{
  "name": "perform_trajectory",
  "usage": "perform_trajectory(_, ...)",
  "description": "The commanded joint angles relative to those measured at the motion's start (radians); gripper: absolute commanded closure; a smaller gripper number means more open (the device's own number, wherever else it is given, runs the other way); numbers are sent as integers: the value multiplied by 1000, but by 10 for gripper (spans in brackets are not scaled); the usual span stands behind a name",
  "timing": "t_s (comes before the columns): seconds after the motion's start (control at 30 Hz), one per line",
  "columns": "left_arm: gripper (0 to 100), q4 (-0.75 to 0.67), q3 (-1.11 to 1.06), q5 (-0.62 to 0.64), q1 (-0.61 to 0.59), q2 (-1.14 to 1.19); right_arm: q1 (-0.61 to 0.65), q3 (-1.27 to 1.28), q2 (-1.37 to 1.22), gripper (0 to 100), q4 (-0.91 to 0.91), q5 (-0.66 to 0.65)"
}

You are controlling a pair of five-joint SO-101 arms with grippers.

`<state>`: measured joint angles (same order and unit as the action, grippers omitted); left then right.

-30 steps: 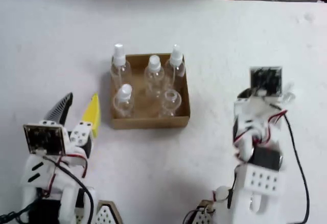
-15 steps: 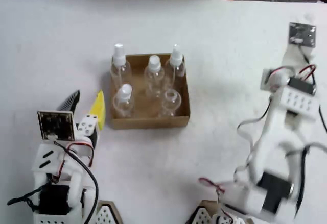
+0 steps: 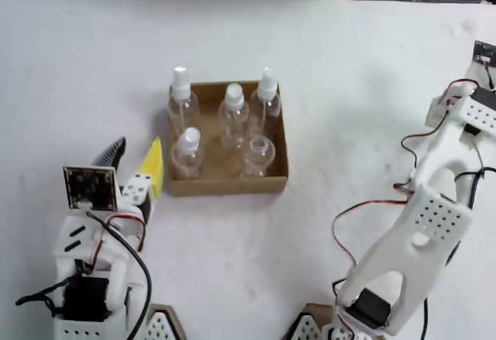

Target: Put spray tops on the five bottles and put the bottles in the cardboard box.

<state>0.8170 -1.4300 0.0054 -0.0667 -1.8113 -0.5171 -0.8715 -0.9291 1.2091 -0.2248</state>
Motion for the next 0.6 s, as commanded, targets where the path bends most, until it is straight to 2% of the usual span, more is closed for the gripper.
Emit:
perform_trajectory(0.0,823,-31,6,8,15,-8,-7,-272,-107,857,88,8)
perform_trajectory(0.23,823,-31,6,8,15,-8,-4,-582,-328,868,174,8)
perform_trajectory(0.37,823,-31,6,8,16,-8,-4,-732,-392,991,217,8)
perform_trajectory(0.43,823,-31,6,8,16,-8,-4,-792,-406,966,251,8)
perform_trajectory(0.57,823,-29,6,8,16,-8,-2,-790,-369,984,277,0)
